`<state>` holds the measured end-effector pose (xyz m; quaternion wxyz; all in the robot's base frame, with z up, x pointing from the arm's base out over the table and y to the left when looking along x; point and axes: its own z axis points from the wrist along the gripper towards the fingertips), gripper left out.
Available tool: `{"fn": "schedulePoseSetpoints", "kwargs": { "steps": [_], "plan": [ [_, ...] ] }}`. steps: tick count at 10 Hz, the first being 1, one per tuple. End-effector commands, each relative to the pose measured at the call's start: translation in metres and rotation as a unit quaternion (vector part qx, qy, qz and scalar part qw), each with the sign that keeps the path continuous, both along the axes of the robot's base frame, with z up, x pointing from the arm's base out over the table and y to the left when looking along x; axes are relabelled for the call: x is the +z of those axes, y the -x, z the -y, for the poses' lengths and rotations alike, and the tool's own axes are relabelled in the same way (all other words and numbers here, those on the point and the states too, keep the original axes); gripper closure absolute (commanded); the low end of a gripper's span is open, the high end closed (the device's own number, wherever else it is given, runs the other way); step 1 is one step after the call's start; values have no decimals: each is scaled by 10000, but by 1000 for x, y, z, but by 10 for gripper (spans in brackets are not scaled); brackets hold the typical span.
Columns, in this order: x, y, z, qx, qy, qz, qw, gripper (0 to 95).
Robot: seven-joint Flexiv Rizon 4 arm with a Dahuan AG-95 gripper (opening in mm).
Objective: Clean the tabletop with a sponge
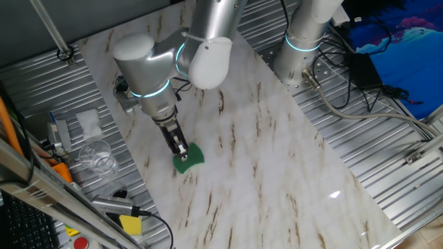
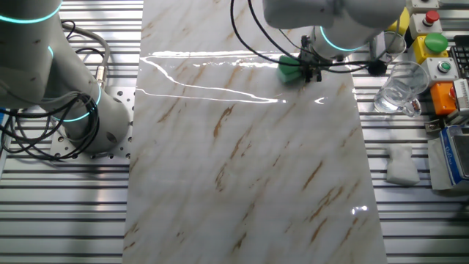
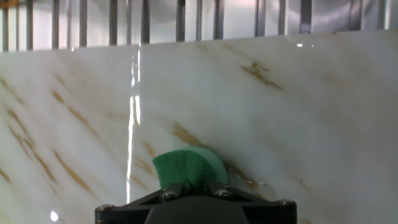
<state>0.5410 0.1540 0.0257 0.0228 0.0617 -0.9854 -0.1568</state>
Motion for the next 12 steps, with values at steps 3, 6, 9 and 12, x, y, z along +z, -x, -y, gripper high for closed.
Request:
{"fn": "schedulePoseSetpoints", "kwargs": {
  "steps": [3,6,9,12],
  "plan": [
    [-5,14,16,567,463,65,9973,950],
    [-6,12,45,793,471,93,9957,950],
    [-15,12,91,1073,437,161,9931,950],
    [-9,16,112,1099,401,122,9931,950]
  ]
}}
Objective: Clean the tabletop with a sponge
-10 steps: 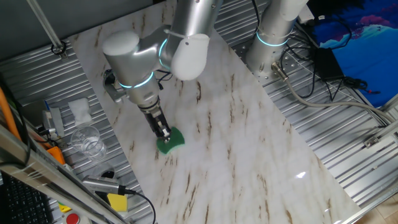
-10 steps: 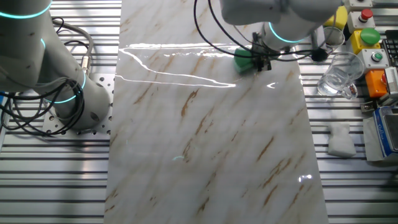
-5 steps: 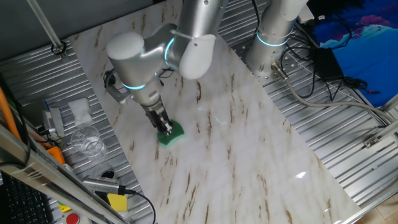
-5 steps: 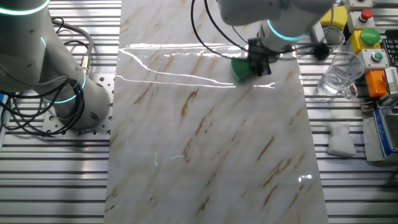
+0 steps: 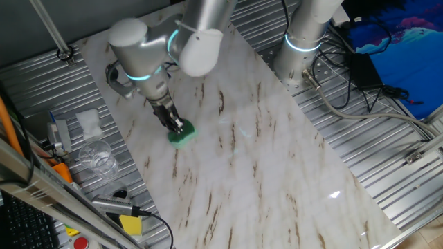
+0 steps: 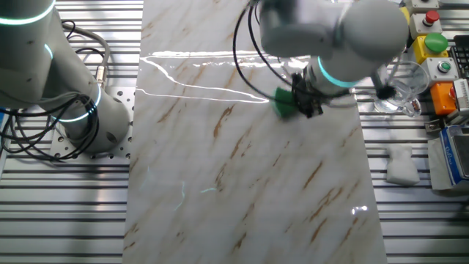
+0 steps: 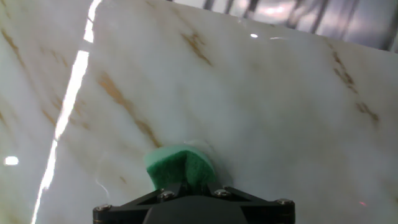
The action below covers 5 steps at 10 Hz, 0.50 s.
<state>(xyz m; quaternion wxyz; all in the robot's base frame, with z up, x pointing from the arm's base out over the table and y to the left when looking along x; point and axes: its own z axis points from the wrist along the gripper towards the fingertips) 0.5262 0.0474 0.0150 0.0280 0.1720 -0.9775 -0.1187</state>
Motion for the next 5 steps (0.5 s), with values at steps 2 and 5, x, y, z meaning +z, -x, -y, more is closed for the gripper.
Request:
{"fn": "schedulePoseSetpoints", "kwargs": {
  "steps": [2,5],
  "plan": [
    [6,6,20,196,297,23,9994,950],
    [8,15,46,541,525,82,9971,950]
  ]
}}
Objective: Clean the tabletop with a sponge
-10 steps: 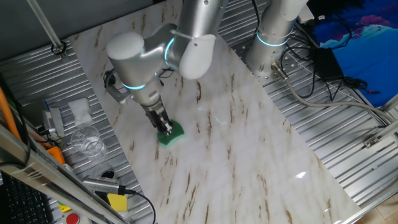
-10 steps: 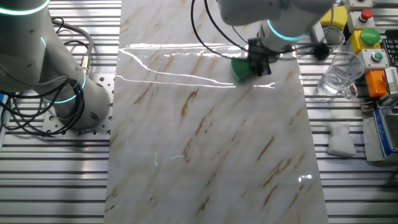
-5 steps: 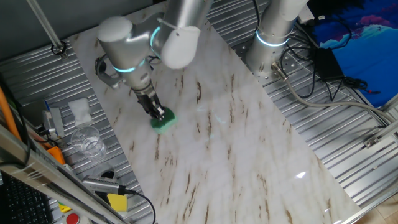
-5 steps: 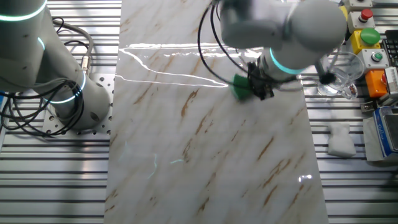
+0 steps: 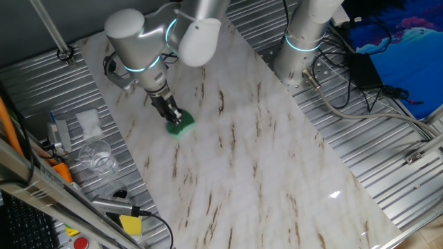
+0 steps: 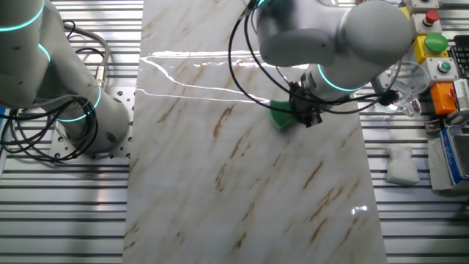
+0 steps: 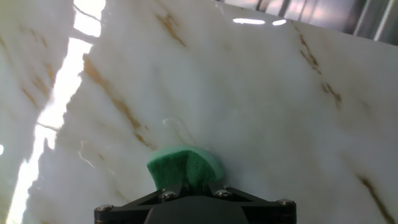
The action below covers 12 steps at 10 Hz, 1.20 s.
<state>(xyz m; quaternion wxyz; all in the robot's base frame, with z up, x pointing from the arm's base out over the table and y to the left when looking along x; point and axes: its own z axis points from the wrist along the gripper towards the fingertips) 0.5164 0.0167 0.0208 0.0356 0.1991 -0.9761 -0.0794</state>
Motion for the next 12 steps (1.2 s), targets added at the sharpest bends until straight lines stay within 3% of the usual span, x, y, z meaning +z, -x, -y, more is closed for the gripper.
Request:
{"fn": "schedulePoseSetpoints", "kwargs": {
  "steps": [1,3,5,8,10,12],
  "plan": [
    [4,8,20,293,176,55,9994,950],
    [10,14,32,409,310,67,9987,950],
    [14,20,45,487,323,82,9983,950],
    [17,20,62,590,321,122,9977,950],
    [13,11,68,640,279,213,9973,950],
    [8,-15,71,703,316,251,9967,950]
  ]
}}
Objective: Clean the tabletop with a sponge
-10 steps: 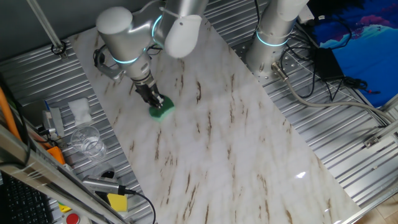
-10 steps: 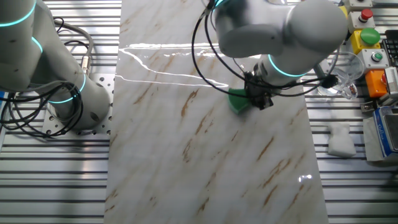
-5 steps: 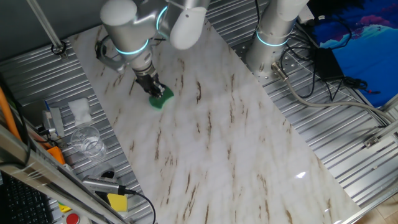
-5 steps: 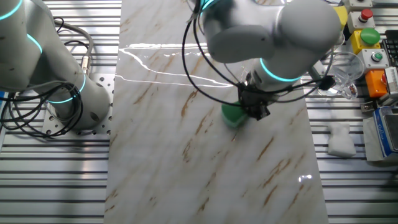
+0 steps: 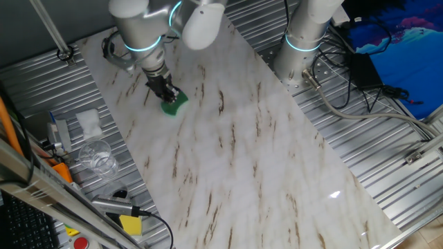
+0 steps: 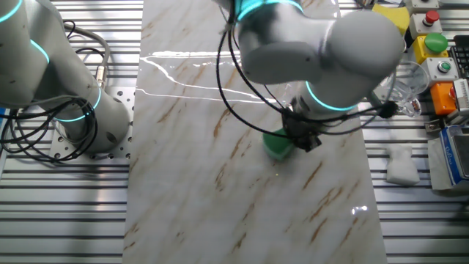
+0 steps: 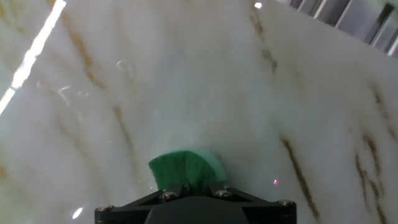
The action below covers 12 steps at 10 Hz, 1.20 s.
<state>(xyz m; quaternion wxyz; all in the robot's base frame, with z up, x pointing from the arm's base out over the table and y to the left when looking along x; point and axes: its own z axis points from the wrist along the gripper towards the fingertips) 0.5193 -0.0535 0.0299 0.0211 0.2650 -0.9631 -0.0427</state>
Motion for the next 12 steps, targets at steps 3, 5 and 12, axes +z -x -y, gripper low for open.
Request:
{"fn": "schedulePoseSetpoints", "kwargs": {
  "steps": [3,5,12],
  "plan": [
    [-9,-51,-7,-32,-89,-32,9999,950],
    [-16,-64,-21,-143,-233,-37,9996,950],
    [-2,-57,-100,-565,-429,-59,9975,950]
  ]
}}
